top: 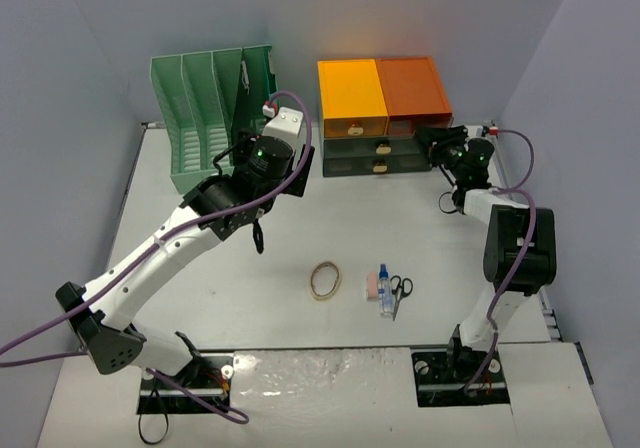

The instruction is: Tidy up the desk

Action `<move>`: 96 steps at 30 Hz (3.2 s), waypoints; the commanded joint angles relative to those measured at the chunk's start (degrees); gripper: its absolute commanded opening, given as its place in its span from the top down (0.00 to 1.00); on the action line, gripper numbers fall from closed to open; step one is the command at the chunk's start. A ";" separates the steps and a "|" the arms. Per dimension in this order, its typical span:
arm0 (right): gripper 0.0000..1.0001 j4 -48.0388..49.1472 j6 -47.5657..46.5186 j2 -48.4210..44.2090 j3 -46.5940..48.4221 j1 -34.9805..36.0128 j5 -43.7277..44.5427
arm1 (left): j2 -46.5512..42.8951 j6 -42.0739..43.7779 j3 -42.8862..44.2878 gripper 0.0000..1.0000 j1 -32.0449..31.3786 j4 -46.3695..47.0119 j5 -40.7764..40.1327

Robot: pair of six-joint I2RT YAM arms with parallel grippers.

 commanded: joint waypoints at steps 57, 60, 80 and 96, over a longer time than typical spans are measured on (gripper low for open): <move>0.52 -88.30 -46.75 -32.29 -1.67 31.52 18.34 | -4.84 -2.50 -0.87 0.18 -0.30 3.19 -1.39; 0.57 -86.77 -43.39 -30.89 -3.12 38.25 20.21 | -4.88 -2.90 -0.34 0.18 -0.21 2.59 -3.35; 0.60 -66.89 -29.19 -4.72 3.50 53.34 30.11 | -8.80 -1.57 -1.23 0.18 1.27 1.47 -3.79; 1.00 -70.45 -29.57 -6.67 11.12 54.31 34.09 | -9.60 0.25 -0.98 0.18 2.60 1.46 -2.79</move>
